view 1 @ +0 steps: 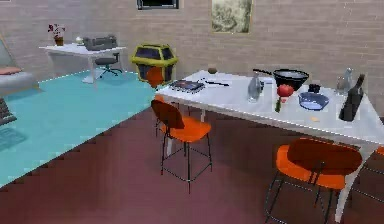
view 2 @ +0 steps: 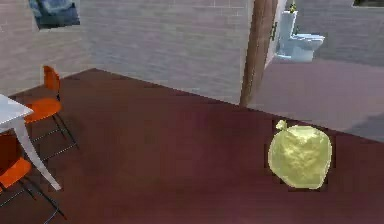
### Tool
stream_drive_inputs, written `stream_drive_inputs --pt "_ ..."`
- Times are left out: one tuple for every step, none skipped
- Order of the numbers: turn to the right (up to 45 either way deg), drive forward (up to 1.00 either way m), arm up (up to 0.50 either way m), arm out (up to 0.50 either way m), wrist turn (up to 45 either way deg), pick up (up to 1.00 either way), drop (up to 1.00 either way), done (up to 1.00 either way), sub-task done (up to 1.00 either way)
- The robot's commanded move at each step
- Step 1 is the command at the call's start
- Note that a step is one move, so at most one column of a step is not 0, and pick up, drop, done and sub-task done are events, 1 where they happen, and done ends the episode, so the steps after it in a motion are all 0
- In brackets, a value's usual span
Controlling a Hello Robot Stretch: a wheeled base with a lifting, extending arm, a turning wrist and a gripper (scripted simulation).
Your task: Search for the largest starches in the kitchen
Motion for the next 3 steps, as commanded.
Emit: stream_drive_inputs --pt "-45.0 0.00 0.00 0.00 0.0 0.00 0.00 0.00 0.00" --pt "-45.0 0.00 0.00 0.00 0.0 0.00 0.00 0.00 0.00" --pt "-45.0 0.00 0.00 0.00 0.0 0.00 0.00 0.00 0.00"
